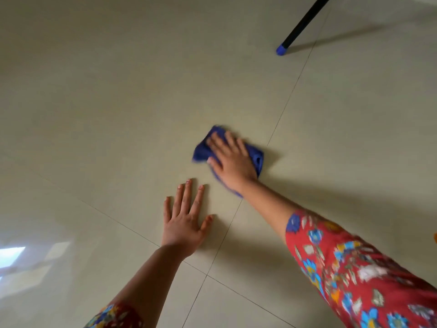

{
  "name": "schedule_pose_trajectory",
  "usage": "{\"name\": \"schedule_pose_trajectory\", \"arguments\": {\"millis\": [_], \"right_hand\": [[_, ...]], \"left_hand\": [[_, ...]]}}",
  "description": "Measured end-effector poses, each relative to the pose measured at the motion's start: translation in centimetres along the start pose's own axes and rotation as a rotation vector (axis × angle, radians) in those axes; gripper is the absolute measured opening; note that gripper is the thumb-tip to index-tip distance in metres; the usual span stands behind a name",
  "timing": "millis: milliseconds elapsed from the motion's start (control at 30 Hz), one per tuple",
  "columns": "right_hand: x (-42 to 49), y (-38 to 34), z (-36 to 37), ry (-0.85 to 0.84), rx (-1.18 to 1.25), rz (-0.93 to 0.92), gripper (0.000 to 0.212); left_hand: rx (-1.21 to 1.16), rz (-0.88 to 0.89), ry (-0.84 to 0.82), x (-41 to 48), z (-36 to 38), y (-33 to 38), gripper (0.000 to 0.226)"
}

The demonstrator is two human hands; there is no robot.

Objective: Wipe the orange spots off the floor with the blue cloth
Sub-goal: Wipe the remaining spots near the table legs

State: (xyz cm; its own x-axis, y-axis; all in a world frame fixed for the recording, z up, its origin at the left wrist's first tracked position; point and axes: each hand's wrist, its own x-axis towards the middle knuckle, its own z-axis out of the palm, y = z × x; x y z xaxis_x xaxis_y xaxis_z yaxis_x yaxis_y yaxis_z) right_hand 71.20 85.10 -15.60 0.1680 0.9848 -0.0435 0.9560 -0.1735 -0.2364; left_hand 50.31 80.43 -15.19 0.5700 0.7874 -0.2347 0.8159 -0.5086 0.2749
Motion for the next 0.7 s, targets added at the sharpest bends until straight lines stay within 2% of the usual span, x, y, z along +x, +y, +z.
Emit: {"name": "schedule_pose_trajectory", "arguments": {"millis": [67, 133, 267, 333, 400, 467, 533, 567, 600, 633, 700], "right_hand": [[-3.0, -0.8, 0.5, -0.047, -0.020, -0.230, 0.057], [-3.0, 1.7, -0.2, -0.045, -0.011, -0.203, 0.057], [-0.9, 8.3, -2.4, 0.077, -0.002, 0.370, 0.058], [-1.9, 8.0, -2.3, 0.098, 0.019, 0.497, 0.057], [-5.5, 4.4, -1.2, 0.093, 0.010, 0.348, 0.057], [-12.1, 0.5, 0.2, 0.027, -0.010, 0.023, 0.055], [-17.9, 0.4, -0.1, -0.071, -0.007, -0.220, 0.054], [-19.3, 2.2, -0.5, -0.087, -0.004, -0.253, 0.053], [-19.5, 4.8, -1.1, -0.065, -0.040, -0.201, 0.052], [-19.3, 7.7, -1.6, -0.036, -0.076, -0.062, 0.052], [-17.0, 13.2, -3.1, 0.024, -0.109, 0.329, 0.060]], "left_hand": [[-0.011, -0.001, 0.005, 0.2, 0.1, -0.1, 0.072], [-0.012, 0.006, -0.004, 0.1, 0.0, -0.1, 0.072], [-0.004, 0.008, -0.018, 0.2, -0.4, 0.0, 0.073], [0.005, 0.006, -0.009, 0.1, -0.2, 0.1, 0.073], [0.007, 0.009, 0.002, 0.0, -0.1, 0.1, 0.073], [-0.017, 0.001, -0.001, 0.2, -0.1, 0.1, 0.074], [-0.042, 0.002, -0.030, 0.5, -0.4, 0.1, 0.075], [-0.040, 0.006, -0.055, 0.4, -0.5, -0.1, 0.075], [-0.041, 0.005, -0.067, 0.4, -0.6, -0.1, 0.075], [-0.047, 0.004, -0.071, 0.3, -0.6, -0.1, 0.076], [-0.081, -0.012, -0.063, 0.3, -0.9, 0.3, 0.079]]}}
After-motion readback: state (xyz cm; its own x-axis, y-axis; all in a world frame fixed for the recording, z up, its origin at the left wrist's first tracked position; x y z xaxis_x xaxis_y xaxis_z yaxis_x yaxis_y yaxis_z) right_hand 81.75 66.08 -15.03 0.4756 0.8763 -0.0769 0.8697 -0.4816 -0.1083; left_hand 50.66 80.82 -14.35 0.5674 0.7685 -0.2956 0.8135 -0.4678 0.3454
